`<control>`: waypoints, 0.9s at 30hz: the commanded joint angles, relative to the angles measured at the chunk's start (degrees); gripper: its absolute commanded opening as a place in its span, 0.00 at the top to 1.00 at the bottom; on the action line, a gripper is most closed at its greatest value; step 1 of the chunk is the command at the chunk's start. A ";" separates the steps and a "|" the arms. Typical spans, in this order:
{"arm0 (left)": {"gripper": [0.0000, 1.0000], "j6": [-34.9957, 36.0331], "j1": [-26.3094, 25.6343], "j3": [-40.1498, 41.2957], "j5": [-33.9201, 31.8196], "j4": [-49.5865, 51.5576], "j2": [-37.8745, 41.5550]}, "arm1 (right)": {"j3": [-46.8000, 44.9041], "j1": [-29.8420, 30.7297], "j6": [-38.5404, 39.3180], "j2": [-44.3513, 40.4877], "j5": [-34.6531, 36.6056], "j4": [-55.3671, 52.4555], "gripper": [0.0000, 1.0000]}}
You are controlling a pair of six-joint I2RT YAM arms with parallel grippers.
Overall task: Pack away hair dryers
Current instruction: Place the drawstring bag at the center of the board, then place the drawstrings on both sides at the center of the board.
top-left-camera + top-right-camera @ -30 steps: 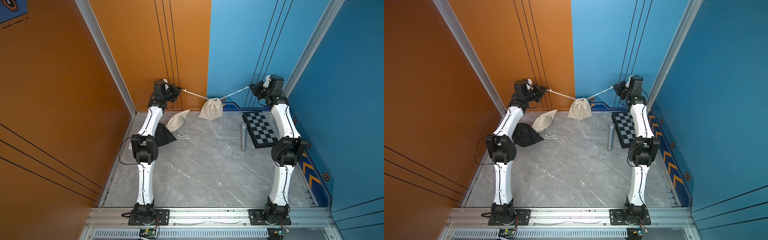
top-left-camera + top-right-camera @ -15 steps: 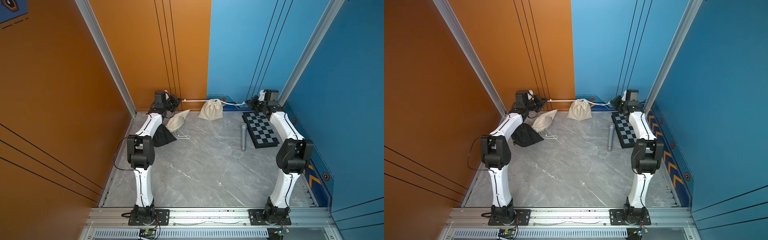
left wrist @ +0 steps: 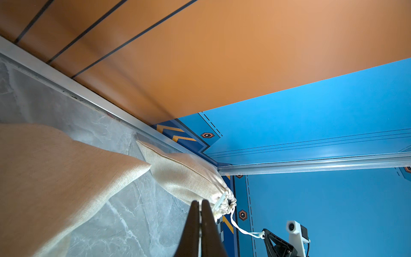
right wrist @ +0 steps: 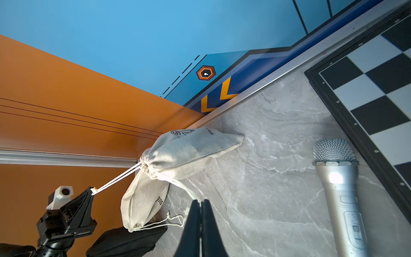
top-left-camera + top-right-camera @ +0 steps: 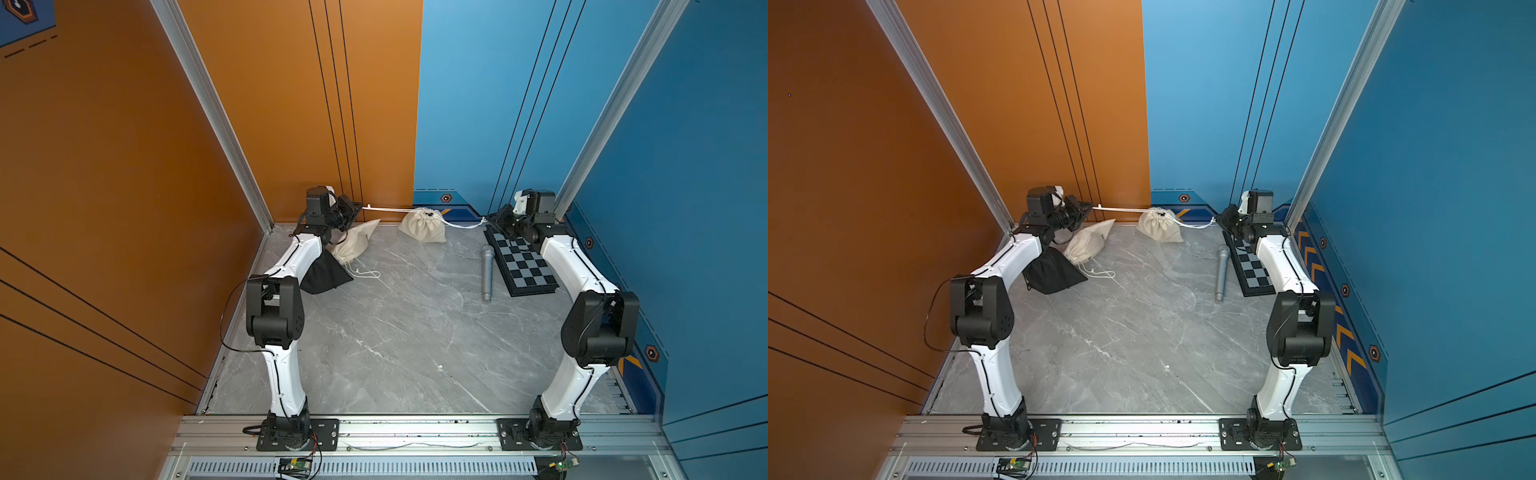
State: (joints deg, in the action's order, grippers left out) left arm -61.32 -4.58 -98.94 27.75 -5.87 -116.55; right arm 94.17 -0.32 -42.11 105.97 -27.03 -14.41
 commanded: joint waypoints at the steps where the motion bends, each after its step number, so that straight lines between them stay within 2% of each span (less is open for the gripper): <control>1: 1.00 0.26 0.04 0.93 1.61 -1.39 3.56 | -0.58 0.05 1.00 -1.63 -0.66 0.27 1.00; 10: 1.00 0.08 -0.57 3.98 2.84 -1.42 5.40 | -5.16 0.47 1.47 -3.18 -1.18 0.27 1.00; 18: 1.00 0.84 -1.64 11.99 3.21 -1.35 9.77 | -9.38 1.44 2.42 -2.91 -3.03 0.24 1.00; 27: 1.00 6.89 -3.22 15.71 1.55 5.22 11.52 | -12.76 3.95 5.58 -2.87 -1.27 -2.32 1.00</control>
State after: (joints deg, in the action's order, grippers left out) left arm -58.22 -7.25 -84.18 30.20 -3.57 -107.46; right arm 82.46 3.07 -39.20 105.30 -29.32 -14.70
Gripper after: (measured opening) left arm 0.048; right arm 0.047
